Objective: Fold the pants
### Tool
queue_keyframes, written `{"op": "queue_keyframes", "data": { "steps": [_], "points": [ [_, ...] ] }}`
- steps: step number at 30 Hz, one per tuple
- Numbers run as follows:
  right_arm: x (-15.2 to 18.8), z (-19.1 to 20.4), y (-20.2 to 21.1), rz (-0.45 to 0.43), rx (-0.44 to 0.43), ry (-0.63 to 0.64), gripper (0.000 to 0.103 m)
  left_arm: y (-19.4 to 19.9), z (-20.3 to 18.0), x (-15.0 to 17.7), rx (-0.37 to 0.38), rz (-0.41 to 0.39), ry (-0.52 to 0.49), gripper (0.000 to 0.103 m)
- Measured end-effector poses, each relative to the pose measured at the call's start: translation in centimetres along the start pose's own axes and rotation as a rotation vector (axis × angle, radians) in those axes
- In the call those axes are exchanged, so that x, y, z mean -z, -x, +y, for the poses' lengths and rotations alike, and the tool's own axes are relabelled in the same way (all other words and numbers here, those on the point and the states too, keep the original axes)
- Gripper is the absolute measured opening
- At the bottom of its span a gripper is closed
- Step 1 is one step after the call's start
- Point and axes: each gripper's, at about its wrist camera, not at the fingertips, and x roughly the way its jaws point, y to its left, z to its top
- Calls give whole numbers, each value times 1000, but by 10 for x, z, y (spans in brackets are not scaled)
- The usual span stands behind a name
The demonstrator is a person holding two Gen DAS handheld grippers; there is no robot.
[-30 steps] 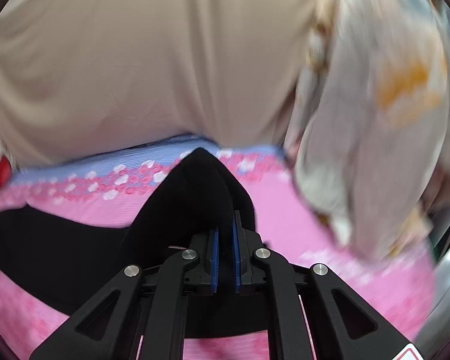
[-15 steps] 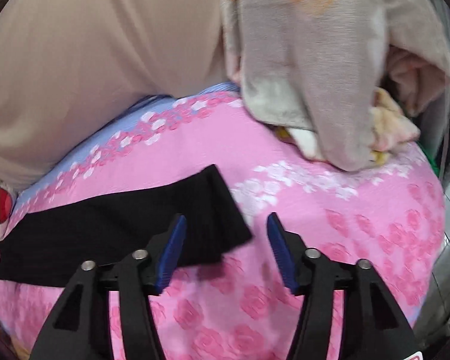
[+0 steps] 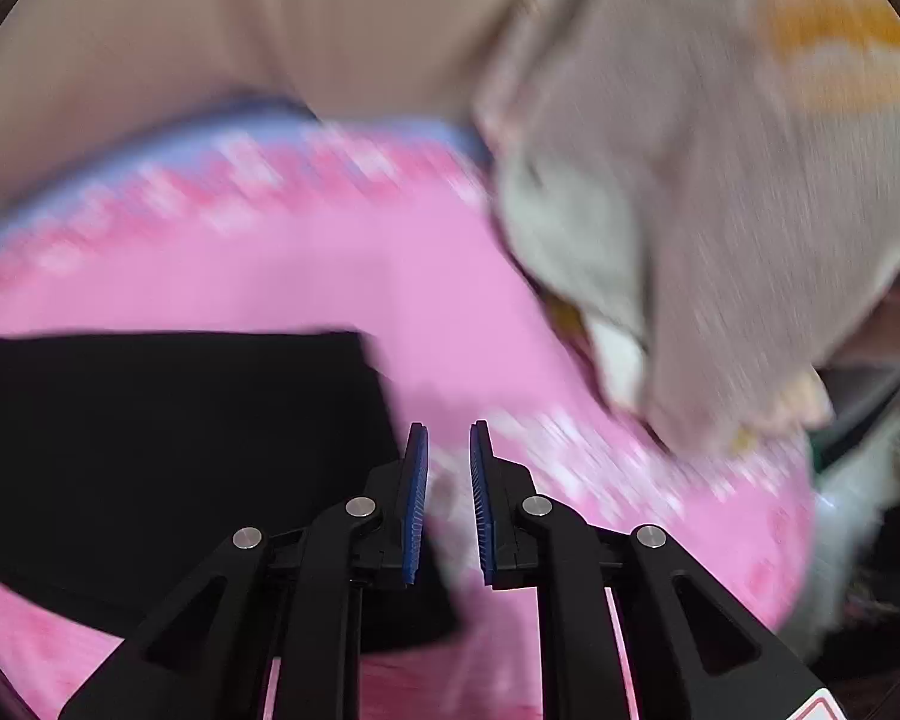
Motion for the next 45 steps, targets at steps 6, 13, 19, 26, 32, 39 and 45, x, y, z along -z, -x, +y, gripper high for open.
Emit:
{"op": "queue_keyframes", "data": {
  "steps": [6,13,19,26,32,39,45],
  "points": [
    [22,6,47,-98,-246,-144,16,-11,11,2,-30,15,24,90],
    [63,25,37,-16,-268,-201,26,-7,15,9,-12,10,26,90],
    [63,-1,25,-3,-312,-320,37,-8,29,11,-11,21,64,90],
    [42,8,19,2,-342,-341,49,-3,41,9,-28,11,91,90],
    [42,8,37,-25,-406,-357,65,3,74,10,-78,-9,132,90],
    [40,7,16,-9,-415,-440,24,-4,127,20,-131,15,242,90],
    [40,9,54,-84,-322,-399,4,-8,179,28,-219,26,296,90]
  ]
}}
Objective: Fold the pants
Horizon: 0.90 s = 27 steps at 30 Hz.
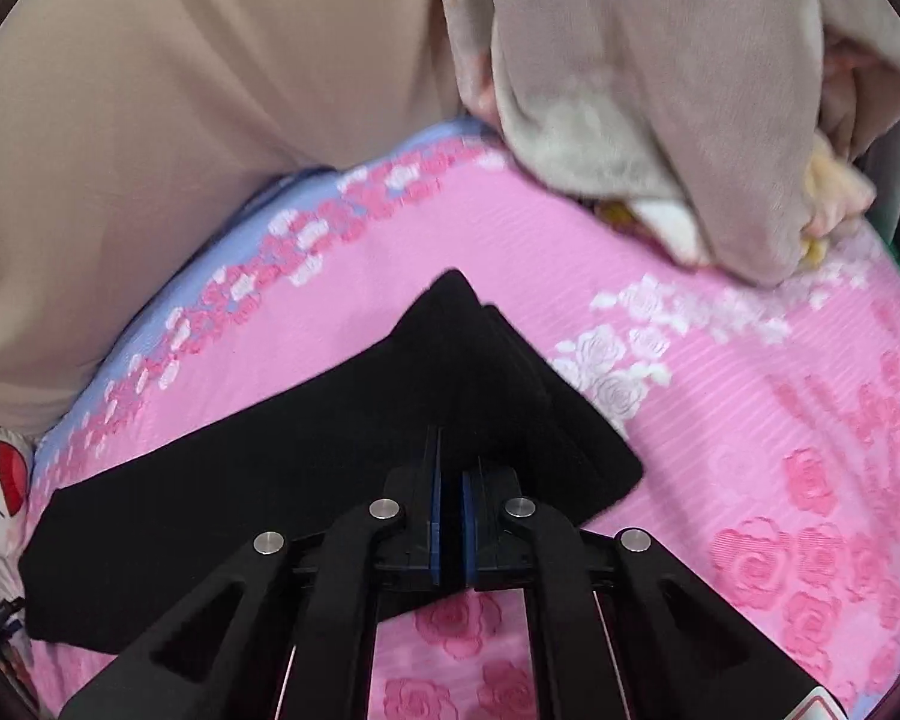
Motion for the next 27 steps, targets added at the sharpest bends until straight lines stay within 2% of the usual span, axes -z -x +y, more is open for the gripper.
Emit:
{"op": "queue_keyframes", "data": {
  "steps": [1,2,4,5,6,7,8,9,10,12,13,14,17,20,21,22,24,27],
  "points": [
    [1,-1,3,-4,1,5,4,-4,9,-1,-16,2,6,90],
    [3,-5,0,7,17,-1,12,-7,14,-1,-24,4,10,90],
    [7,-18,-17,65,141,7,21,-13,29,-2,-23,13,30,90],
    [10,-22,-20,81,194,-3,22,-15,34,-3,-13,15,38,90],
    [15,-19,-13,67,194,-22,23,-15,41,-4,-3,21,51,90],
    [19,-9,-1,31,208,-11,29,-14,47,-4,2,19,63,90],
    [24,7,14,-15,221,39,29,-12,51,-4,4,11,69,90],
    [32,44,31,-68,215,165,29,-9,57,-5,4,0,73,90],
    [38,66,37,-77,194,240,29,-7,61,-5,8,-3,75,90],
    [60,132,47,-82,105,415,36,-5,71,-1,35,12,92,90],
    [70,157,48,-76,64,463,44,-3,76,3,69,25,112,90],
    [81,183,46,-60,18,513,47,-2,80,7,102,32,128,90],
    [118,248,37,-31,-83,632,47,-2,94,23,222,68,202,90],
    [148,291,27,28,-177,687,47,-15,96,29,324,112,240,90],
    [155,299,26,36,-189,700,47,-20,96,28,342,117,243,82],
    [162,308,24,44,-195,712,47,-26,95,25,344,121,246,58],
    [170,318,24,57,-205,713,47,-35,95,15,327,115,236,35],
    [167,314,31,53,-190,675,47,-40,99,-7,337,80,224,32]
  ]
}}
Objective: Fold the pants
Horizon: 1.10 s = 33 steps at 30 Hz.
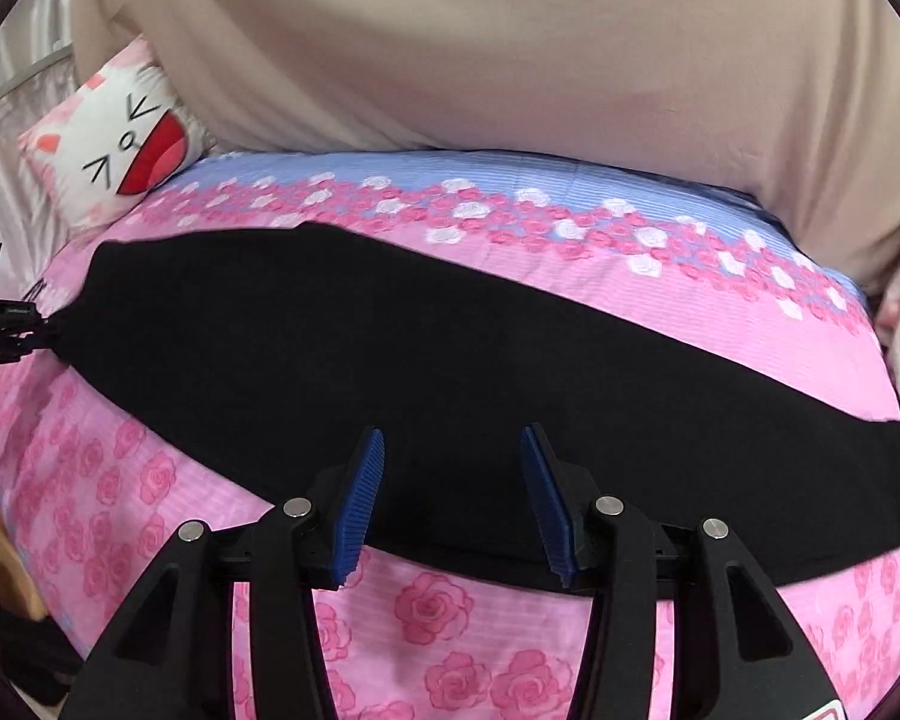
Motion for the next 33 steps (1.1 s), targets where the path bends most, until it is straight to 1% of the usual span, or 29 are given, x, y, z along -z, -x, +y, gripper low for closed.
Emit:
{"op": "queue_keyframes", "data": {
  "steps": [1,2,3,4,5,6,7,8,9,10,11,13,15,16,19,21,23,24,25,26,27,28,30,31,33],
  "points": [
    [1,-6,6,-11,10,-30,47,3,-3,-6,-4,-25,-23,32],
    [2,-16,14,-25,9,-70,50,6,-9,-13,-23,-58,-63,32],
    [3,-28,19,-35,11,-113,54,5,-15,-18,-82,-89,-97,33],
    [8,-43,23,-43,30,-161,60,3,-18,-21,-181,-120,-116,32],
    [13,-61,26,-44,68,-204,61,1,-21,-21,-284,-139,-142,33],
    [21,-81,29,-32,121,-251,61,2,-22,-20,-332,-142,-153,35],
    [28,-100,32,-16,166,-289,61,8,-23,-15,-344,-157,-162,42],
    [37,-122,38,-3,216,-341,61,20,-23,-10,-330,-183,-165,52],
    [48,-150,48,-2,253,-406,61,29,-23,-7,-329,-204,-161,74],
    [55,-171,57,-9,285,-445,62,41,-26,-3,-339,-239,-165,83],
    [62,-192,65,-15,315,-486,62,51,-34,1,-361,-274,-183,83],
    [80,-245,81,-11,387,-587,65,64,-52,8,-386,-311,-236,84],
    [93,-287,85,-11,399,-668,65,69,-79,17,-357,-315,-291,88],
    [97,-305,85,-16,412,-695,66,67,-92,19,-333,-307,-312,88],
    [103,-338,77,-24,413,-716,66,50,-143,32,-259,-255,-378,88],
    [101,-351,65,-19,387,-699,65,39,-178,47,-216,-221,-426,88],
    [95,-360,48,-12,362,-656,65,30,-205,62,-207,-208,-466,89],
    [94,-364,43,-7,357,-642,64,24,-226,72,-198,-202,-498,89],
    [91,-368,36,-1,346,-616,54,20,-239,78,-193,-197,-514,89],
    [90,-370,33,0,339,-599,25,14,-256,87,-182,-186,-534,89],
    [87,-371,27,11,311,-576,12,10,-268,92,-176,-177,-544,89],
    [86,-375,19,34,278,-570,12,7,-280,99,-170,-168,-551,89],
    [84,-380,11,62,260,-540,10,-2,-303,110,-147,-139,-571,89],
    [81,-381,13,59,258,-515,6,-6,-314,115,-140,-125,-583,89],
    [77,-387,29,1,244,-520,6,-12,-335,127,-141,-111,-616,89]
  ]
}}
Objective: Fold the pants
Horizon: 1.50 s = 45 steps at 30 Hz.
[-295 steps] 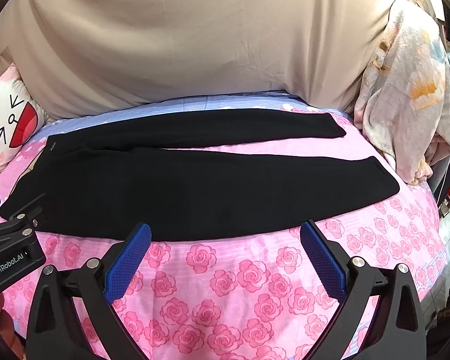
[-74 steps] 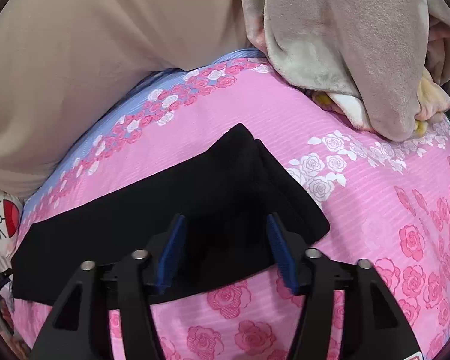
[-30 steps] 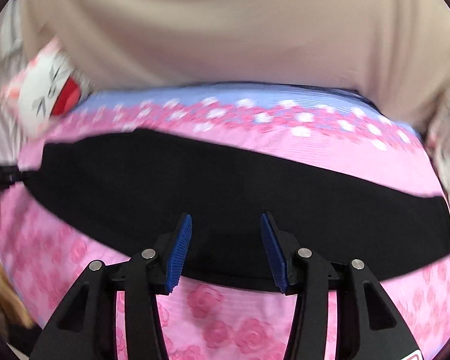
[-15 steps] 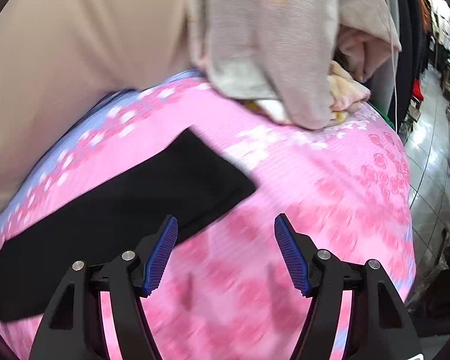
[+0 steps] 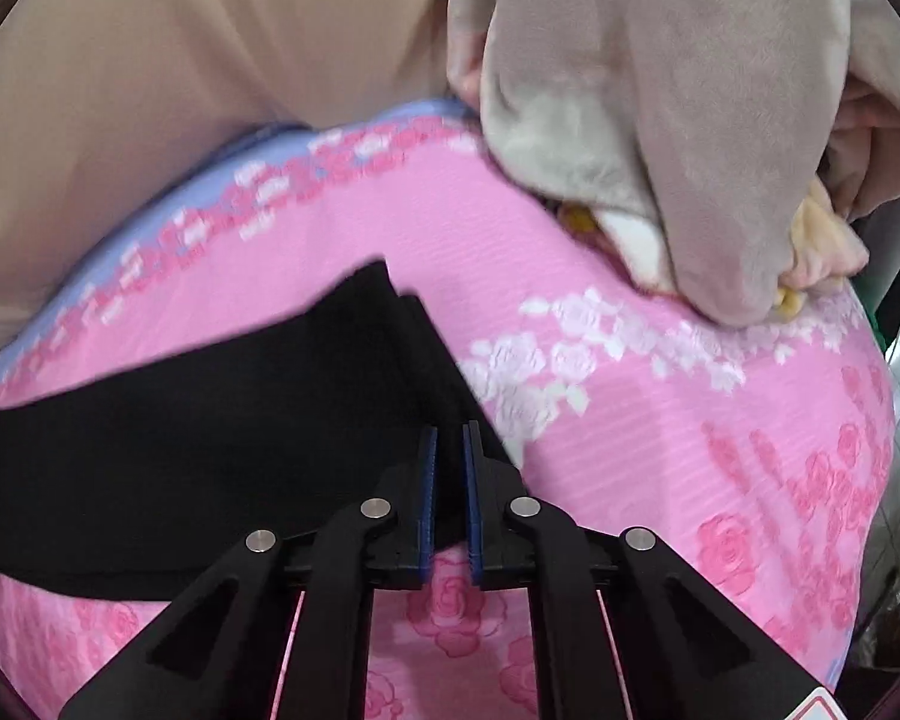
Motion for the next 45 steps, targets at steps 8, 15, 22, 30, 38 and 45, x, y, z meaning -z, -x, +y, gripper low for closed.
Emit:
{"op": "queue_keyframes", "data": {
  "steps": [8,15,22,30,38,45],
  "points": [
    [8,-3,5,-39,3,-41,45,-24,-61,-6,-23,18,-59,89],
    [2,-1,31,-116,-53,-80,63,-30,-94,-22,-31,-19,-68,89],
    [0,-15,0,-17,-68,-82,65,-32,-82,-24,-49,-11,-35,89],
    [7,-3,-30,55,-56,-79,71,-20,-27,-12,-29,-6,54,97],
    [4,17,-32,92,3,-90,20,-22,21,5,-101,4,30,97],
    [-5,90,11,26,-74,-48,19,-24,57,13,-79,1,40,97]
  ]
}}
